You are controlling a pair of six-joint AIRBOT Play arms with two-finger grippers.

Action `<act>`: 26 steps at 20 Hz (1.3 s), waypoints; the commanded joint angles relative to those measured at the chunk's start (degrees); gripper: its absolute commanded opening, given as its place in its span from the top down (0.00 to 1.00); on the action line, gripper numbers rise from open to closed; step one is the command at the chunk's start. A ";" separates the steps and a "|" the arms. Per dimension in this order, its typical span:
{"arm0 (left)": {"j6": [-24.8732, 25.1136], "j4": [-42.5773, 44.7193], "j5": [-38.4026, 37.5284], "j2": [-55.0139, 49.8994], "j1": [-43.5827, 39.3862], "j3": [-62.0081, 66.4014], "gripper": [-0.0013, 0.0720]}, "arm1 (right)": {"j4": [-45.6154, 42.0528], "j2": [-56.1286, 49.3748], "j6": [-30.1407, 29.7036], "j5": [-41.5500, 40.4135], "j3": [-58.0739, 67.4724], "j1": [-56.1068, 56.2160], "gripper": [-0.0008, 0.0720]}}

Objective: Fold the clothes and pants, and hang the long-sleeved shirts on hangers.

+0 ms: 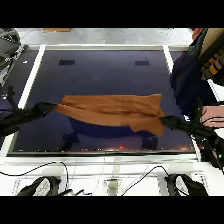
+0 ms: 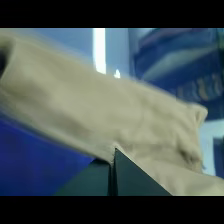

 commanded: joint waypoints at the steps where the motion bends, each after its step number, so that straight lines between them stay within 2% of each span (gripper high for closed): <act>1: -1.07 -1.31 15.54 0.20 -7.37 0.07 0.96 | 5.22 -0.63 4.96 -21.81 0.13 5.62 0.96; 4: -1.05 -2.93 29.49 -6.21 -16.28 0.09 0.95 | 8.00 -6.58 5.51 -40.00 0.76 15.08 0.96; 7: -1.07 -4.90 38.84 -13.77 -22.71 0.09 0.95 | 9.09 -16.39 5.46 -48.92 5.53 21.20 0.96; 11: -1.03 -14.25 44.98 -19.98 -24.30 0.13 0.95 | 9.11 -31.15 5.51 -49.99 15.58 22.12 0.96; 13: -1.03 -15.06 48.02 -20.76 -24.26 0.28 0.95 | 9.14 -36.06 5.51 -49.68 19.45 22.14 0.96; 19: -1.03 -15.04 53.13 -21.03 -24.26 1.42 0.95 | 8.96 -38.97 5.46 -50.88 22.95 22.16 0.96; 20: -1.01 -15.02 53.62 -21.03 -24.26 1.42 0.93 | 8.39 -38.97 5.44 -51.04 22.95 22.18 0.92; 21: -1.01 -14.73 53.55 -21.00 -24.26 1.42 0.60 | 7.61 -38.97 5.42 -50.69 22.95 22.16 0.61; 22: -1.03 -14.05 53.40 -20.96 -24.26 1.40 0.00 | 6.58 -38.95 5.42 -49.94 22.95 22.18 0.09; 23: -0.61 -13.94 52.70 -20.83 -24.24 1.40 0.02 | 5.20 -38.88 5.42 -49.42 22.95 22.12 0.04; 26: 0.68 -3.26 45.66 -18.12 -22.05 1.40 0.03 | 0.96 -38.07 5.44 -46.25 22.99 20.50 0.04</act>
